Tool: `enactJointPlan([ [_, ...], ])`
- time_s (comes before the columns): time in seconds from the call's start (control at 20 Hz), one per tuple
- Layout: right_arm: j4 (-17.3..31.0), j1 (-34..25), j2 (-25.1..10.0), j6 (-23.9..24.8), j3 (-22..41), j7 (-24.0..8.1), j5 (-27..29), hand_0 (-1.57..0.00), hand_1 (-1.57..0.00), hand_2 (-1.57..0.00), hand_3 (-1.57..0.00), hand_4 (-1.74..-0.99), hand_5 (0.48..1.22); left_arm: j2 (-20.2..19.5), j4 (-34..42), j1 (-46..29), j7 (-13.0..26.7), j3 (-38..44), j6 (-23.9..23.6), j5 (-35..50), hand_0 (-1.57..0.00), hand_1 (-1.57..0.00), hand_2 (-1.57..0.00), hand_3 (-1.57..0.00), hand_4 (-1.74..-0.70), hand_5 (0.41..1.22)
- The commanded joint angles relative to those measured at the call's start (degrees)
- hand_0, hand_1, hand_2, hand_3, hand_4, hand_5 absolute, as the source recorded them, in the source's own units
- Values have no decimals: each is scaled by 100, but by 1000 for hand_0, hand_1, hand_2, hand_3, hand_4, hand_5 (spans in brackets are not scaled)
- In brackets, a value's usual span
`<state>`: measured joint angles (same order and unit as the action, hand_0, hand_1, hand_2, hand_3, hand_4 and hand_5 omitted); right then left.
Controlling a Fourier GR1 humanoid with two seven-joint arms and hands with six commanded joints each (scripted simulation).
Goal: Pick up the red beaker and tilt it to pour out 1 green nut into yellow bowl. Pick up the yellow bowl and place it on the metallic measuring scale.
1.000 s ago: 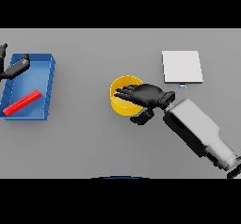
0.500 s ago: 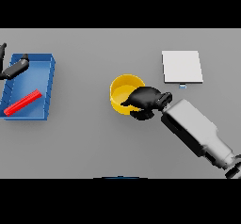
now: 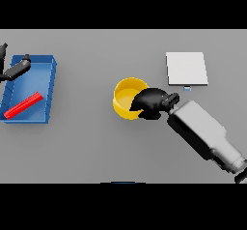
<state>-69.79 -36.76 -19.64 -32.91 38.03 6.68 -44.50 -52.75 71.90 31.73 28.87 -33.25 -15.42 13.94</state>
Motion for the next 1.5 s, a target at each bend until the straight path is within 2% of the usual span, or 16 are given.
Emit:
enactJointPlan([
  [0.0, -154, -6, -48, -86, -29, -30, 58, -1513, -1509, -1453, -1192, -1722, 1207, 5, 54, -63, -15, -47, -35, -35, 1, 1, 1, 1, -803, 725],
  [0.1, -298, -9, -149, -103, -132, 8, 159, -1534, -1531, -1490, -1192, -1729, 1212, -53, 26, -76, -57, 8, -17, -4, 1, 1, 1, 1, -801, 724],
  [0.25, -785, -139, -431, -474, -314, -183, 404, -1552, -1551, -1506, -1377, -1731, 1216, -86, 120, -98, -8, 4, -37, 5, 1, 1, 1, 1, -798, 721],
  [0.4, -1094, -273, -589, -634, -498, -562, 543, -1561, -1561, -1538, -1335, -1726, 1219, -81, 164, -74, 28, -1, -24, 22, 1, 1, 1, 1, -799, 720],
  [0.5, -1128, -357, -627, -661, -590, -737, 596, -1565, -1564, -1550, -1286, -1723, 1219, -64, 87, -41, -6, 20, 29, 51, 1, 1, 1, 1, -803, 723],
  [0.7, -1318, -307, -1048, -716, -722, -545, 701, -1568, -1568, -1562, -1243, -1719, 1220, -119, 171, -129, -56, -15, -22, -26, 1, 1, 1, 1, -799, 723],
  [0.75, -1274, -380, -1194, -639, -761, -355, 684, -1569, -1569, -1564, -1238, -1719, 1220, -131, 181, -85, -33, -7, -35, -45, 1, 1, 1, 1, -800, 723],
  [0.85, -1119, -541, -1283, -482, -823, -318, 629, -1570, -1570, -1567, -1318, -1720, 1220, -205, 270, -96, 13, 45, -69, -4, 1, 1, 1, 1, -809, 735],
  [0.95, -873, -649, -1346, -331, -931, -389, 609, -1570, -1570, -1568, -1298, -1720, 1221, -227, 234, -95, 33, 70, -52, 14, 1, 1, 1, 1, -808, 742],
  [1.05, -530, -730, -1498, -98, -999, -208, 544, -1570, -1570, -1569, -1256, -1719, 1221, -232, 393, -159, 122, -8, -130, -50, 1, 1, 1, 1, -801, 734],
  [1.3, 309, -841, -1615, 238, -1220, -190, 577, -1571, -1571, -1570, -1205, -1720, 1221, -289, 533, -108, 408, 2, -109, -2, 1, 1, 1, 1, -824, 759],
  [1.45, 1036, -1022, -1550, 559, -1238, -17, 506, -1571, -1571, -1571, -1172, -1720, 1221, -295, 554, -101, 526, -21, -84, 9, 1, 1, 1, 1, -832, 773],
])
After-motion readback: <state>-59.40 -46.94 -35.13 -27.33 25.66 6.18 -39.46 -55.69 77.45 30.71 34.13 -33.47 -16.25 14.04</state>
